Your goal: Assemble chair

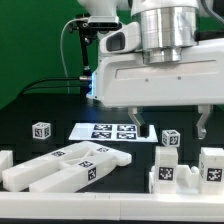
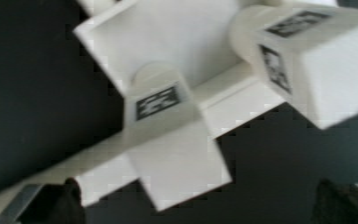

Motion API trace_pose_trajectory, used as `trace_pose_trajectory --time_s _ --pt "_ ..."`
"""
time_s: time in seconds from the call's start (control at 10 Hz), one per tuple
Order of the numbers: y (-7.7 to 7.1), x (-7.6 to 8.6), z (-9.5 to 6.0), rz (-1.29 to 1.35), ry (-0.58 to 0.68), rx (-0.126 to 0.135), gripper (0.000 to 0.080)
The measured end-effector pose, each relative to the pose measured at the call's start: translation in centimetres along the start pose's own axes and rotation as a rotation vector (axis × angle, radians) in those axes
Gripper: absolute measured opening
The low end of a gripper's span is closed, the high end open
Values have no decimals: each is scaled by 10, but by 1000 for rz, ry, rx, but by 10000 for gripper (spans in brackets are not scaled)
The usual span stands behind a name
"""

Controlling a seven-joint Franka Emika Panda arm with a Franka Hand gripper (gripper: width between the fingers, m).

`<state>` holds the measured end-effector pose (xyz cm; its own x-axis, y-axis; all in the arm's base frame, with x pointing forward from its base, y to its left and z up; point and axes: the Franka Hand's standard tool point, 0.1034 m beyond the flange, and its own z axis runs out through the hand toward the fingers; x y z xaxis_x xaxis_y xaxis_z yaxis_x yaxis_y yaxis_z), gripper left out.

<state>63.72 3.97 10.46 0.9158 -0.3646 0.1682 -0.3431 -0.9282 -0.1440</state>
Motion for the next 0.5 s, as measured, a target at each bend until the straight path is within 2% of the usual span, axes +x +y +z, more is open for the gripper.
trace_pose_trajectory --time_s 0.2,0.5 --pt "15 -7 6 -250 33 -13 648" --pt "20 -9 7 -291 52 -24 648"
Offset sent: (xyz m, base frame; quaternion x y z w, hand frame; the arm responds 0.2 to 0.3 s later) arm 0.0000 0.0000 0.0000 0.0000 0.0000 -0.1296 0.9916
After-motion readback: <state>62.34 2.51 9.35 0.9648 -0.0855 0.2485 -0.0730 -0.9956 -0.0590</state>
